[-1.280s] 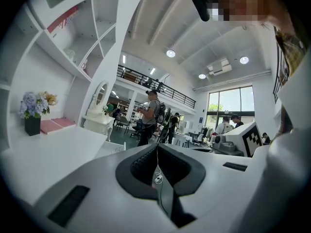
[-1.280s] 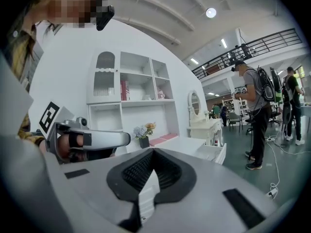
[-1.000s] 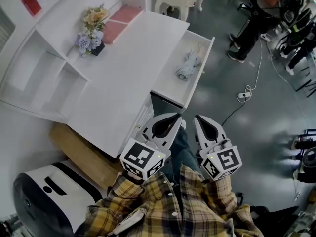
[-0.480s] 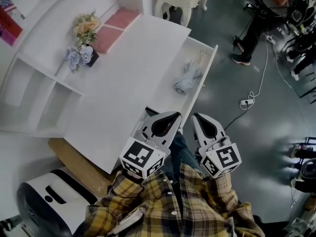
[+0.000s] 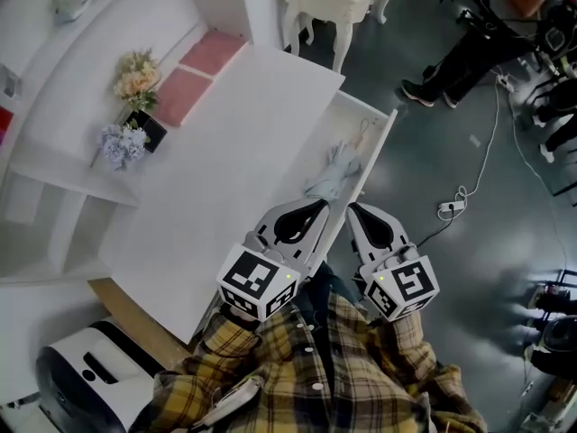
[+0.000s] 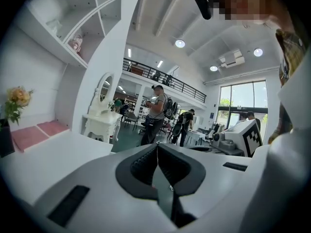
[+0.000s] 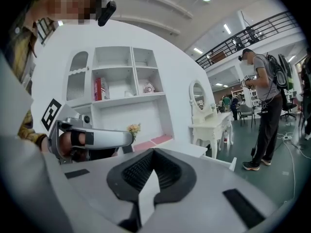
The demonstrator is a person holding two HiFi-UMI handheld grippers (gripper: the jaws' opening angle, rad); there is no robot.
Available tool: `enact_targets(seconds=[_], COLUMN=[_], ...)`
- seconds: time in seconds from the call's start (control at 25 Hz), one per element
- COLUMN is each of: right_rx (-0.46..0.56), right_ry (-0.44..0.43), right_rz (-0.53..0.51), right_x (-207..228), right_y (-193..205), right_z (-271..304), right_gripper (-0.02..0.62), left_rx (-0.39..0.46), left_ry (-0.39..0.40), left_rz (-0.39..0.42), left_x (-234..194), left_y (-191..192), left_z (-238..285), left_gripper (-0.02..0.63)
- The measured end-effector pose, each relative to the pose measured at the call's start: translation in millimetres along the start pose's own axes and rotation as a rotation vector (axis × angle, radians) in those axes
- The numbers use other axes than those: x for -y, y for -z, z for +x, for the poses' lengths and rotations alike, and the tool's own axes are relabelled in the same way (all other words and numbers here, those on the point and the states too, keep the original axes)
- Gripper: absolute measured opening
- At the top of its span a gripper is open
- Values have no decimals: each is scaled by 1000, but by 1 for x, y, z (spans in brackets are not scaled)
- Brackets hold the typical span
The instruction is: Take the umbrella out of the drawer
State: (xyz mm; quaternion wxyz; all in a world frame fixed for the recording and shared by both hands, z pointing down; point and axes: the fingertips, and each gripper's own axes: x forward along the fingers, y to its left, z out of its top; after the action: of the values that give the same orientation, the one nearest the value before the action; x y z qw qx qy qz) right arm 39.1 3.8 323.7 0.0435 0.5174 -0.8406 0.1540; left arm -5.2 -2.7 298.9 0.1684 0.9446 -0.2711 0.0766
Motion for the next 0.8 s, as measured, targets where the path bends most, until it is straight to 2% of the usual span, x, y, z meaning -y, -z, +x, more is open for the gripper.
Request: enact_targets(seconds=[0.28, 0.6, 0.8], right_rx=[-10, -44, -50], right_ry=[-46, -88, -65], right_rz=[4, 24, 38], right_x=[41, 50, 51], right_y=[-10, -7, -6], right_z=[31, 49, 55], right_gripper=[17, 17, 17], left_rx=[-22, -57, -71], left_ry=[-41, -56, -33], left_rz=[-18, -34, -33], left_x=[-24, -36, -46], left_y=[-7, -4, -5], left_z=[46, 62, 68], left_gripper=[23, 21, 23])
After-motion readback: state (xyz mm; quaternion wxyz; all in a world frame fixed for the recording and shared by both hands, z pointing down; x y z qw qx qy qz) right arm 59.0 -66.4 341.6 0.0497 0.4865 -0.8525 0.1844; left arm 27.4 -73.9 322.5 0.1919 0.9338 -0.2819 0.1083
